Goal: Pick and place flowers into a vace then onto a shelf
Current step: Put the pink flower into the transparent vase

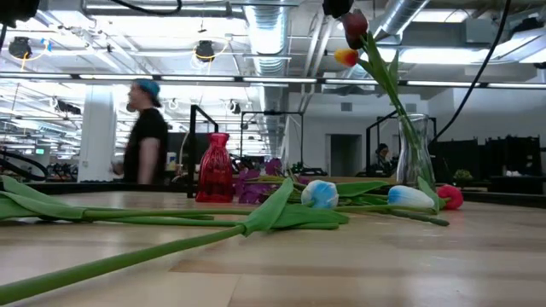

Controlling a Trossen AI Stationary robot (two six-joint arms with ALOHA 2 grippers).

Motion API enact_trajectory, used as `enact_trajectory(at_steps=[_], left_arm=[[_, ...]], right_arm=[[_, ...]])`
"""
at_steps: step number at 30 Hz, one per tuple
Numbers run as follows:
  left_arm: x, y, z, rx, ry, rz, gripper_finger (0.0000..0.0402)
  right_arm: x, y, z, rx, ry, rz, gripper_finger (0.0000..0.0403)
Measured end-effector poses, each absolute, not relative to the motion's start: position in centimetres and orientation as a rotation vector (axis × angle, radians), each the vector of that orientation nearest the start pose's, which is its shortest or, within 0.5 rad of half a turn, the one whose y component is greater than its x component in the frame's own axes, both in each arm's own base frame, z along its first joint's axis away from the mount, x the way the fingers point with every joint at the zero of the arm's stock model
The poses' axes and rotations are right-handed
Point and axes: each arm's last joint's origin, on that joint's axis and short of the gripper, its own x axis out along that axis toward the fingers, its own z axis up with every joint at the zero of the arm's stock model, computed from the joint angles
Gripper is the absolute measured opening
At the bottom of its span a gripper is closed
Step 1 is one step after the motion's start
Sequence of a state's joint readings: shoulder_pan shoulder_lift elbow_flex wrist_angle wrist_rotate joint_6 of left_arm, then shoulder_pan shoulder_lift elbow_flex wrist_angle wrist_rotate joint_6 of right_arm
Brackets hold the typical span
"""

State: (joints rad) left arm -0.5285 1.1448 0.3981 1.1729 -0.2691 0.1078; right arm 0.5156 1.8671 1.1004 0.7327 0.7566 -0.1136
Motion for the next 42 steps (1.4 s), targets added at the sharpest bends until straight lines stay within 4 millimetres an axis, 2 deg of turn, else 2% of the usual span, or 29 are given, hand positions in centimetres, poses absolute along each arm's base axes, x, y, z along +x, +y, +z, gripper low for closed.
enact_trajectory(at_steps=[11, 20, 26, 34, 38, 42], left_arm=[[17.1, -10.5, 27.4, -0.033, -0.385, -0.206, 0.0226], [16.9, -10.5, 27.1, -0.027, -0.33, -0.147, 0.0214], [17.0, -10.6, 27.0, -0.024, -0.322, -0.145, 0.0153], [17.0, -10.5, 27.0, -0.016, -0.319, -0.136, 0.0013], [17.0, -10.5, 27.0, -0.014, -0.319, -0.133, 0.0005], [17.0, -10.5, 27.0, -0.014, -0.319, -0.134, 0.0003]], right_arm=[[36.0, 18.1, 22.6, -0.152, 0.046, -0.289, 0.0], [36.0, 18.3, 22.6, -0.153, 0.045, -0.289, 0.0], [36.0, 18.3, 22.6, -0.154, 0.045, -0.289, 0.0], [36.0, 18.3, 22.7, -0.157, 0.044, -0.286, 0.0004], [36.0, 18.3, 22.7, -0.15, 0.043, -0.289, 0.0029], [35.8, 18.5, 22.6, -0.167, 0.046, -0.282, 0.0075]])
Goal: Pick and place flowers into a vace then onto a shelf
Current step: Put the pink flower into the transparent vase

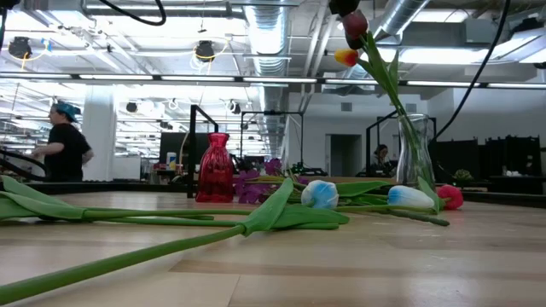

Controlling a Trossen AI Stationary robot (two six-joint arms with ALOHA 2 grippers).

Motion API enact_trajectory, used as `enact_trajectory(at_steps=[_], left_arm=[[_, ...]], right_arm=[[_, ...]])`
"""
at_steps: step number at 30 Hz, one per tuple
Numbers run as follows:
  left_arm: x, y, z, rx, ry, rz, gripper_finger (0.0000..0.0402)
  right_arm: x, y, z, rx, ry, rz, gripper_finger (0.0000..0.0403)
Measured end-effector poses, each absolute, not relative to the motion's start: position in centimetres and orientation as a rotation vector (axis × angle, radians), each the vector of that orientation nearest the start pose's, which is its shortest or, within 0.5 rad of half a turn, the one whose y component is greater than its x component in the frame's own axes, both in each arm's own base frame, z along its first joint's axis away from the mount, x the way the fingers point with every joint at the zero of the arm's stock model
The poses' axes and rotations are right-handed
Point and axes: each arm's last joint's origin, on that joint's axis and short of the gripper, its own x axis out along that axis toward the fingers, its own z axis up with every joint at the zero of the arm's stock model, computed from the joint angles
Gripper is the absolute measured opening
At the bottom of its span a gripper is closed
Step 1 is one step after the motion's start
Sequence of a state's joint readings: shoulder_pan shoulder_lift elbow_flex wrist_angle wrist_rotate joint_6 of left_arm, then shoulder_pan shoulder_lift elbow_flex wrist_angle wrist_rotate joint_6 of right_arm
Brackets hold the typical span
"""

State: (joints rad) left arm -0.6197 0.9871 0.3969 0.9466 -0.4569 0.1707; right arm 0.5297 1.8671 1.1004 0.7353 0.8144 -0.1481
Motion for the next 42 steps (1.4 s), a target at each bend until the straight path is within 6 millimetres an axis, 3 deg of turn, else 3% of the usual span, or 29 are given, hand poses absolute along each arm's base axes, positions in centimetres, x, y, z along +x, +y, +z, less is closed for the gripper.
enact_trajectory(at_steps=[7, 13, 20, 29, 42], left_arm=[[17.4, -10.8, 28.0, -0.005, -0.254, -0.149, 0.0002], [19.0, -11.4, 30.0, 0.015, -0.04, -0.177, 0.0001], [21.9, -12.2, 30.1, 0.028, 0.143, -0.276, 0.0001], [26.5, -12.5, 28.3, 0.07, 0.257, -0.285, 0.0], [29.4, -12.9, 27.3, 0.062, 0.251, -0.331, 0.0]], right_arm=[[35.1, 20.7, 23.5, -0.238, 0.055, -0.226, 0.0184], [34.6, 23.2, 25.4, -0.275, 0.056, -0.175, 0.025], [34.7, 24.1, 27.5, -0.287, 0.02, -0.192, 0.0253], [35.4, 23.2, 27.7, -0.287, 0.021, -0.206, 0.0235], [36.0, 22.3, 27.5, -0.296, 0.039, -0.202, 0.0217]])
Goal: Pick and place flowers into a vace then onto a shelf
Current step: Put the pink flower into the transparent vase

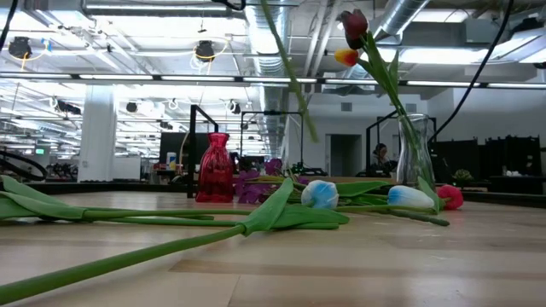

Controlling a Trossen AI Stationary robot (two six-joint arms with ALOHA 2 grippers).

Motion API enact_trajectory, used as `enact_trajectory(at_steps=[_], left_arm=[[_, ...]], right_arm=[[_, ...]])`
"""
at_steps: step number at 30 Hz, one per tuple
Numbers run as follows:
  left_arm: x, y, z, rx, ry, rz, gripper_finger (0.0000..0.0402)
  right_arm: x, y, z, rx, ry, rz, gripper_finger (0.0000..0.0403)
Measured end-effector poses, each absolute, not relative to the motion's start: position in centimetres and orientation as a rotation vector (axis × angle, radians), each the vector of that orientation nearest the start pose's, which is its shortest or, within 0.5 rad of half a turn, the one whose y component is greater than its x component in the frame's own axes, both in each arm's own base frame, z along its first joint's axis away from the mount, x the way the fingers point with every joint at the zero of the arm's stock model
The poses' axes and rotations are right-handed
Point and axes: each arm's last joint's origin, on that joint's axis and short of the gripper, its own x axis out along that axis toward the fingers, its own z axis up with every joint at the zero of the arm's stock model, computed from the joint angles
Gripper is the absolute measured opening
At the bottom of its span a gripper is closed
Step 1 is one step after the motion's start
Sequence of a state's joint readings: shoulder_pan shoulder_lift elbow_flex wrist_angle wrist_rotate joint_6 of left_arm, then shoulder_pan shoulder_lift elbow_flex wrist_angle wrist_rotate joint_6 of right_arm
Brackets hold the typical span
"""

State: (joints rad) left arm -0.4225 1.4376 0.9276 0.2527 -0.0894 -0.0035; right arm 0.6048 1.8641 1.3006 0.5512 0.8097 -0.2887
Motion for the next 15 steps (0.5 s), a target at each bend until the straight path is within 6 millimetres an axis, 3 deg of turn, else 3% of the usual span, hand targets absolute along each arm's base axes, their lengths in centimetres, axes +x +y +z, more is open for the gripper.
enact_trajectory(at_steps=[9, 15], left_arm=[[29.43, -12.95, 27.33, 0.062, 0.25, -0.333, 0.0], [29.43, -12.95, 27.33, 0.062, 0.25, -0.333, 0.0]], right_arm=[[36.53, 21.47, 27.45, -0.272, 0.044, -0.226, 0.0202], [36.58, 21.38, 27.43, -0.273, 0.046, -0.228, 0.0128]])
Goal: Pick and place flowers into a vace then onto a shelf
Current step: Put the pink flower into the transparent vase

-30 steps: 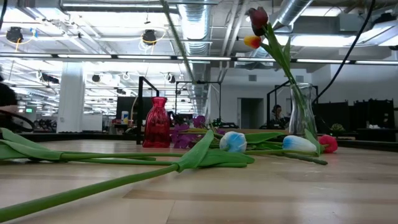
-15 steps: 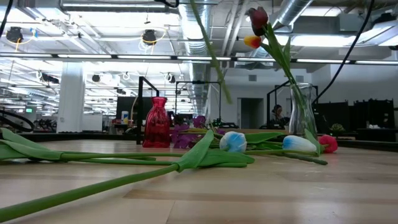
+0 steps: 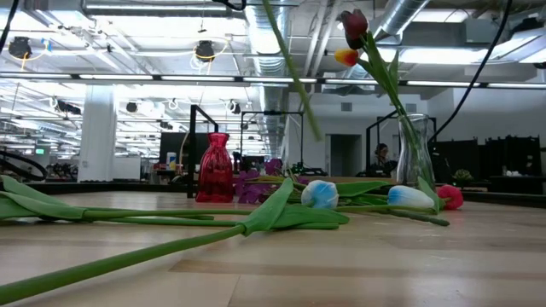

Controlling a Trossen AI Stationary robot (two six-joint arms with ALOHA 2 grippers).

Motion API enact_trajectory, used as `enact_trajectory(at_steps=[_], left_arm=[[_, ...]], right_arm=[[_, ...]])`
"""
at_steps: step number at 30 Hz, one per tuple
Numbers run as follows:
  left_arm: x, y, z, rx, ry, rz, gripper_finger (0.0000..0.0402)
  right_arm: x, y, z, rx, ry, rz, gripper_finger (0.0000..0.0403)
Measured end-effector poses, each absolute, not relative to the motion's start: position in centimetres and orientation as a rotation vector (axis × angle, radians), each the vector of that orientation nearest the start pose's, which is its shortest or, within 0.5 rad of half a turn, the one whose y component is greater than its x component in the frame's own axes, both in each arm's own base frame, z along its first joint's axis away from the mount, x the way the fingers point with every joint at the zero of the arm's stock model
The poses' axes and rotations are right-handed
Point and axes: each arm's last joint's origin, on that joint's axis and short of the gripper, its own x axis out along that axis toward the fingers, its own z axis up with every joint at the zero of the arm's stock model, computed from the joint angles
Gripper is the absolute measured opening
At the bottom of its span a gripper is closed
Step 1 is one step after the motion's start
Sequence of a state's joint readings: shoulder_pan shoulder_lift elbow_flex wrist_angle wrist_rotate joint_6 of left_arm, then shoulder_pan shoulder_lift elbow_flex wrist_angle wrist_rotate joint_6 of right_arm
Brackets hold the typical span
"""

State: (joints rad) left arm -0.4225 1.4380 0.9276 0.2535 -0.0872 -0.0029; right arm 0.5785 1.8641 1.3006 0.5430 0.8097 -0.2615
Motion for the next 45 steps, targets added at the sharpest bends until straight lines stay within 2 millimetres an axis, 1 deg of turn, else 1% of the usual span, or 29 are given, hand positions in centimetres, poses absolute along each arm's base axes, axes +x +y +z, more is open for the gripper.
enact_trajectory(at_steps=[5, 6, 8, 10, 13, 15, 20, 23, 26, 30, 36, 40, 45], left_arm=[[29.4, -12.9, 27.3, 0.066, 0.249, -0.327, 0.0], [29.4, -12.9, 27.3, 0.067, 0.248, -0.325, 0.0], [29.5, -12.9, 27.4, 0.066, 0.239, -0.314, 0.0003], [29.5, -13.0, 27.5, 0.067, 0.231, -0.302, 0.0014], [29.4, -13.2, 27.6, 0.067, 0.214, -0.287, 0.0045], [29.3, -13.3, 27.6, 0.071, 0.215, -0.271, 0.0069], [29.1, -13.5, 27.2, 0.079, 0.254, -0.237, 0.0128], [28.9, -13.8, 27.0, 0.08, 0.28, -0.245, 0.0151], [28.7, -13.9, 27.0, 0.06, 0.292, -0.251, 0.0163], [28.3, -14.3, 27.1, 0.035, 0.306, -0.284, 0.0167], [27.8, -14.4, 27.9, -0.001, 0.279, -0.287, 0.0167], [27.0, -14.2, 28.7, -0.014, 0.229, -0.257, 0.0167], [25.1, -13.7, 29.4, -0.029, 0.146, -0.235, 0.0167]], right_arm=[[36.5, 21.5, 27.4, -0.273, 0.044, -0.22, 0.0023], [36.5, 21.5, 27.4, -0.273, 0.044, -0.218, 0.0013], [36.5, 21.5, 27.5, -0.271, 0.042, -0.22, 0.0014], [36.5, 21.5, 27.5, -0.271, 0.042, -0.221, 0.0015], [36.5, 21.6, 27.4, -0.279, 0.045, -0.22, 0.0005], [36.3, 21.8, 27.4, -0.283, 0.046, -0.22, 0.0007], [35.9, 22.4, 27.5, -0.318, 0.049, -0.246, 0.0003], [35.3, 22.9, 27.6, -0.332, 0.055, -0.286, 0.0003], [34.4, 23.5, 28.3, -0.339, 0.051, -0.292, 0.0002], [32.5, 24.2, 30.0, -0.329, 0.054, -0.271, 0.0002], [28.6, 25.2, 32.8, -0.303, 0.061, -0.209, 0.0001], [25.9, 25.7, 35.0, -0.305, 0.03, -0.169, 0.0001], [22.4, 25.7, 38.0, -0.319, -0.017, -0.173, 0.0001]])
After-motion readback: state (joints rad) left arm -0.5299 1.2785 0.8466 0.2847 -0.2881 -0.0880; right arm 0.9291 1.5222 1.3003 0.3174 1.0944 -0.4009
